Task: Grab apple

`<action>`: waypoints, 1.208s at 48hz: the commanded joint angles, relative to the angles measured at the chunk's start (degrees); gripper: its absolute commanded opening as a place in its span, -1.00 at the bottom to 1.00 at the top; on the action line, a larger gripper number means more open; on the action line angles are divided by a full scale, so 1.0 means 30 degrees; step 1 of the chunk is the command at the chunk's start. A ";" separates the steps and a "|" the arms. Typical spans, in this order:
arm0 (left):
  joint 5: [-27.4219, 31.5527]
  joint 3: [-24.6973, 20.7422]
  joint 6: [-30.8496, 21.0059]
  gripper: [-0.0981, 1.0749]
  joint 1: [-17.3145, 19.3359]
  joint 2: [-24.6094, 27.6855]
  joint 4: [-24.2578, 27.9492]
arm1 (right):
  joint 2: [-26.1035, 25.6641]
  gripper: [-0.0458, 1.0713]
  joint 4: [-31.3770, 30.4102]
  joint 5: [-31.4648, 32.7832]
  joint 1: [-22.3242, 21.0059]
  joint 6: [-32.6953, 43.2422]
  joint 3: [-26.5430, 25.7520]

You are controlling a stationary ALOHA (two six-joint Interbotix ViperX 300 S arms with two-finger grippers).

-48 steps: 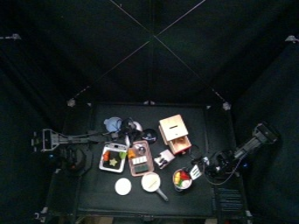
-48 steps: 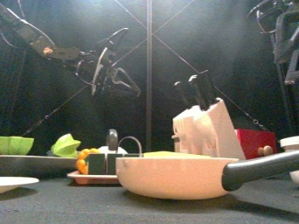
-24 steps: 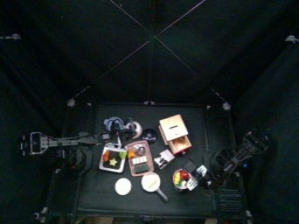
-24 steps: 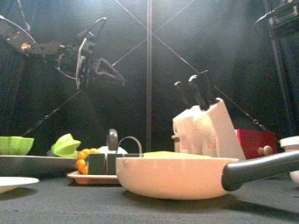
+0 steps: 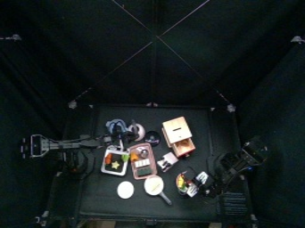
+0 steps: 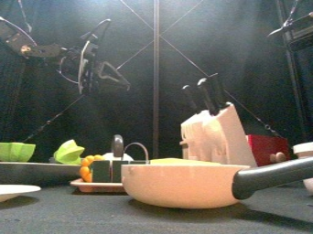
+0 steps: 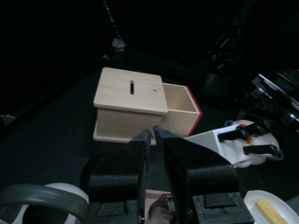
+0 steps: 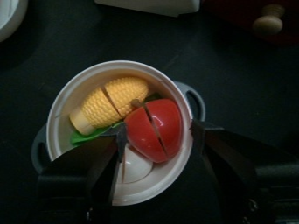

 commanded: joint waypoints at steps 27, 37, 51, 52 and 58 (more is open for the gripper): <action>-0.0176 -0.0146 0.0029 0.17 0.0000 -0.0205 0.0000 | 0.0557 0.72 -0.0029 -0.0645 -0.0117 0.0000 -0.0293; -0.0176 -0.0146 0.0000 0.17 0.0000 -0.0205 0.0000 | 0.0674 0.72 -0.0029 -0.1816 -0.0439 0.0000 0.0059; -0.0205 -0.0117 0.0029 0.17 0.0000 -0.0205 0.0000 | 0.1289 0.72 -0.0029 -0.2813 -0.0879 0.0000 0.0293; -0.0176 -0.0117 0.0029 0.17 0.0000 -0.0205 0.0000 | 0.1318 0.72 -0.0029 -0.2813 -0.0879 0.0000 0.0293; -0.0176 -0.0117 0.0029 0.17 0.0000 -0.0205 0.0000 | 0.1406 0.72 0.0029 -0.3105 -0.0879 0.0000 0.0322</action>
